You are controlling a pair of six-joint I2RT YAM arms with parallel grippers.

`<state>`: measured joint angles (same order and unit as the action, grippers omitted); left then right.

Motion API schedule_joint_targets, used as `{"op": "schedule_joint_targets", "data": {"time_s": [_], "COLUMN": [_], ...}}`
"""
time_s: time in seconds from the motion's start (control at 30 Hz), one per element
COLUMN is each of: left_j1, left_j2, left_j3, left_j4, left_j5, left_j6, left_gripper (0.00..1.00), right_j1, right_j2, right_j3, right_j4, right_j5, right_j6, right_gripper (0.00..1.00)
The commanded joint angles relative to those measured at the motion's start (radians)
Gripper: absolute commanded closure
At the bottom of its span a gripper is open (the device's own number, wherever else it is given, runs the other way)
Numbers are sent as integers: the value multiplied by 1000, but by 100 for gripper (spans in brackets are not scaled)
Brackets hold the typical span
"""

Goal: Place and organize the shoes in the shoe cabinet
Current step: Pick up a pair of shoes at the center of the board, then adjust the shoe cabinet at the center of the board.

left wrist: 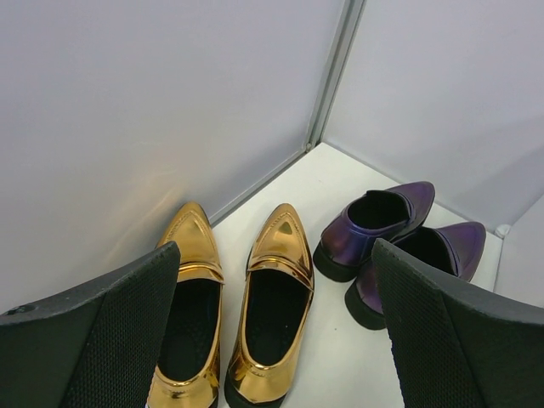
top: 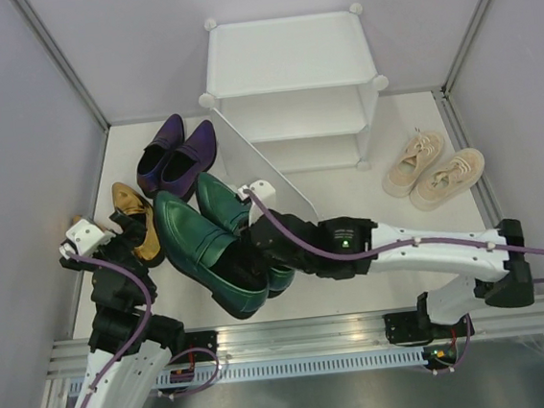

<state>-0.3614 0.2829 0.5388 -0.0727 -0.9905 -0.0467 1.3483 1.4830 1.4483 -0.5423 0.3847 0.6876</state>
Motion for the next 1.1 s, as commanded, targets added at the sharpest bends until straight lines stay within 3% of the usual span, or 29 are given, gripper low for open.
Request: {"op": "schedule_joint_targets", "data": {"time_s": [0.0, 0.1, 0.47, 0.6, 0.8, 0.93, 1.07], "left_j1": [2, 2, 4, 2, 2, 2, 1], "left_j2": [1, 4, 21, 22, 25, 35, 42], "left_j3": [12, 12, 15, 16, 20, 23, 26], "left_j4": [14, 14, 11, 7, -7, -13, -24], "left_j5": [-16, -7, 27, 46, 70, 93, 108], "left_j6": [-22, -22, -24, -25, -39, -47, -50], "left_gripper": [4, 4, 5, 6, 6, 6, 6], "right_j1": [20, 20, 20, 20, 20, 20, 22], "right_j2": [-188, -254, -458, -519, -707, -840, -853], "right_j3": [141, 182, 308, 328, 145, -20, -115], "right_j4": [183, 186, 92, -4, -94, -184, -357], "right_j5": [25, 32, 302, 572, 818, 908, 973], "right_j6": [-51, -86, -240, -315, -327, -241, -96], "right_gripper": [99, 99, 100, 99, 99, 99, 99]}}
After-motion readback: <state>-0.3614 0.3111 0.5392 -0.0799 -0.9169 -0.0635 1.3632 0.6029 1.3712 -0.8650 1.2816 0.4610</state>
